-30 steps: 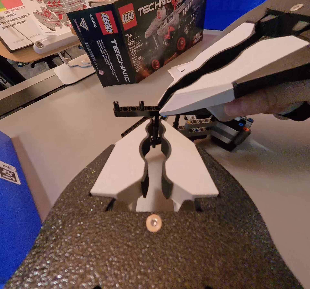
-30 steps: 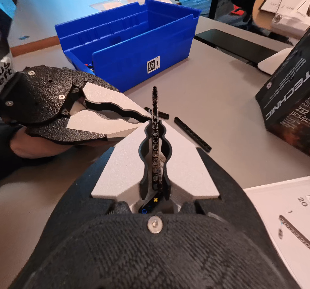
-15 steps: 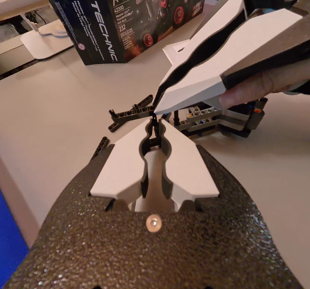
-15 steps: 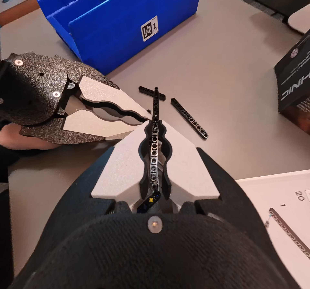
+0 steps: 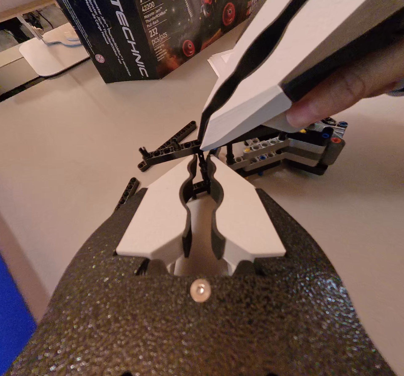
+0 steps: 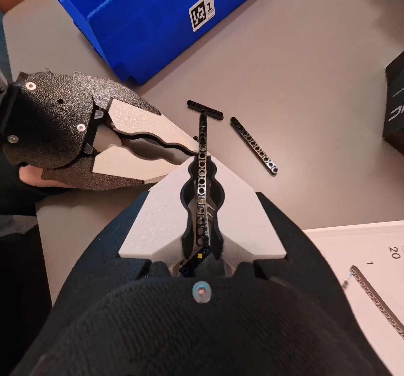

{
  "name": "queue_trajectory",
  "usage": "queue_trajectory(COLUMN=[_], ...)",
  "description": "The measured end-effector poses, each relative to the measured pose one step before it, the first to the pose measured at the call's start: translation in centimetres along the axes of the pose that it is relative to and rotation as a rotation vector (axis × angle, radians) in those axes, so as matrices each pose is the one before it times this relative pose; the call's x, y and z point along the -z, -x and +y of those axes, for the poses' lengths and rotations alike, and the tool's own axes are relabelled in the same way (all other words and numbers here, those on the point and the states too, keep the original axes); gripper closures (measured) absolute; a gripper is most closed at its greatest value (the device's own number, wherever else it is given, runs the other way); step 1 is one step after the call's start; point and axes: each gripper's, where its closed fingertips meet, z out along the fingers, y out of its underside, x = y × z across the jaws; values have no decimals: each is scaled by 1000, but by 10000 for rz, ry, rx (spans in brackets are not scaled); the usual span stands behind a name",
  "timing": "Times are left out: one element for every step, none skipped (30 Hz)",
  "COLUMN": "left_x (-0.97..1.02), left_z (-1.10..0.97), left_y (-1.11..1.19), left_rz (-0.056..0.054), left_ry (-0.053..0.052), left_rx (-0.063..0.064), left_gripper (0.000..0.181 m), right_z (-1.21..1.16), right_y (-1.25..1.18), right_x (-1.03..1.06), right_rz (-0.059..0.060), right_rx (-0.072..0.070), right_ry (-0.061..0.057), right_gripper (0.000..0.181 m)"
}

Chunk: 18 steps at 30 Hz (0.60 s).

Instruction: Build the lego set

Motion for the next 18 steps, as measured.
queue_trajectory(left_x=[17, 20, 37, 66, 67, 123, 240, 417, 655, 748, 649, 573, 482, 392, 269, 212, 117, 20], left_z=[-4, 11, 29, 8, 48, 43, 8, -139, -87, -119, -110, 97, -78, -424, -627, -536, -284, -32], left_y=[-18, -15, 32, 63, 51, 91, 0, -291, 23, 812, 314, -182, 179, 127, -82, 27, -146, -404], left_rz=[-79, -70, -88, -80, -37, -20, 84, 306, 187, -200, 238, 580, 274, 255, 324, 183, 232, 336], left_ry=[-4, -1, -5, -15, -6, -20, -92, -240, -295, -314, -284, -96, -114, -300, -431, -372, -189, -15], left_rx=[-101, -113, -105, -68, -64, -56, -100, -213, -289, -188, -305, -282, -10, 40, 56, 124, 95, 50], left_gripper=[175, 175, 174, 173, 172, 169, 167, 168, 168, 173, 176, 171, 166, 161, 154, 151, 147, 141], right_z=[12, 5, -2, 6, -1, -4, 7, 58, 83, 78, 24, 41, 83, 82, 80, 117, 126, 184], right_y=[3, -1, 14, -3, 3, 18, 30, 78, 152, 116, 49, 132, 279, 270, 229, 370, 354, 509], right_x=[-5, -4, 2, -3, 10, 6, 10, 43, 57, 60, 30, 4, 20, 41, 39, 73, 92, 97], right_rz=[-1, -69, -101, -89, -71, -60, -55, -59, -74, -18, 62, 55, -61, -98, -120, -223, -171, -197], right_rx=[28, -3, 104, 99, 66, 28, 66, 126, 85, 84, 34, 182, 196, 106, 109, 140, 90, 236], right_ry=[108, 52, -2, -60, -87, -85, -72, -40, 5, -2, -21, 7, 52, 34, -13, -24, -22, 31], right_gripper=[175, 175, 175, 175, 175, 175, 175, 175, 176, 175, 175, 175, 175, 176, 175, 175, 175, 176])
